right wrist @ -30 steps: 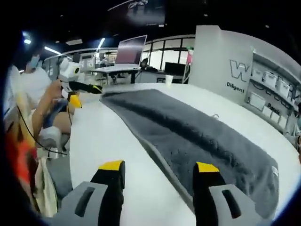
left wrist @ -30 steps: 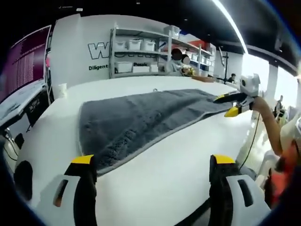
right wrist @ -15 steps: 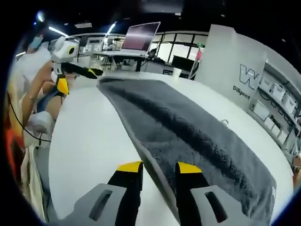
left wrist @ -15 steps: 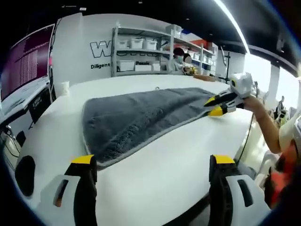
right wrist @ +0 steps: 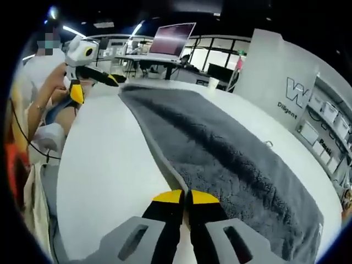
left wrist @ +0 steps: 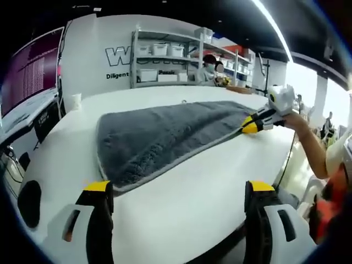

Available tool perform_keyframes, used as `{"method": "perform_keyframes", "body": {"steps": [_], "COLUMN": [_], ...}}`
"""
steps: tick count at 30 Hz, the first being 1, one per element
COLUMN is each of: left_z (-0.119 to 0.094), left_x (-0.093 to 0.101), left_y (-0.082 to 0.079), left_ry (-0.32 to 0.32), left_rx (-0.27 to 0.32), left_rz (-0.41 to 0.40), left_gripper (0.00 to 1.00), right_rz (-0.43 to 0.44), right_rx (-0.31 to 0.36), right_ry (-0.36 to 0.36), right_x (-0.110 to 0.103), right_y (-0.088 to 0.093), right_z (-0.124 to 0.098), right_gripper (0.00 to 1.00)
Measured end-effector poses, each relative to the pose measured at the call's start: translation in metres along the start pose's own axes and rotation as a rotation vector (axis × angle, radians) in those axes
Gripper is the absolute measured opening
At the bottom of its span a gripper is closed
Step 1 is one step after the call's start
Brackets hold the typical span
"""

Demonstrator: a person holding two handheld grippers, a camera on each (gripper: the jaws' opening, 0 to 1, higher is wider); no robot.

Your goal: Open the folded towel by lifting each exposed corner and separating the folded layers until the towel lies flat within the target outline without major curled edges

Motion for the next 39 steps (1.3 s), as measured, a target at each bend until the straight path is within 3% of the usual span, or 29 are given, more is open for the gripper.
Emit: {"method": "perform_keyframes", "body": {"steps": [10,39], "left_z": [-0.003,-0.015], "left_x": [0.009,0.007], "left_y": [0.002,0.004], "left_ry": [0.021,0.007], "left_rx": [-0.009,-0.008], "left_rz": [0.013,-0.001], "left_gripper": [0.97,0.96], "right_rz": [-0.032,-0.049], "right_rx": [-0.014,-0.042], "right_ry": [-0.025,-0.061], "right_x": [-0.01,-0.024], "right_y": [0.004,0.008], "right_z": [-0.012,-0.03], "right_gripper": [0.0,0.0]}}
Point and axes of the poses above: the point that each gripper's makers call its tool centre point, and the gripper's own axes: z roughly forward along the fingers, x roughly to its right, y roughly out of its underside, the point moved 4 cm from there along -z, roughly backward along the fingers, and after that the axes turned 15 degrees about y, right-handed, at the moved point
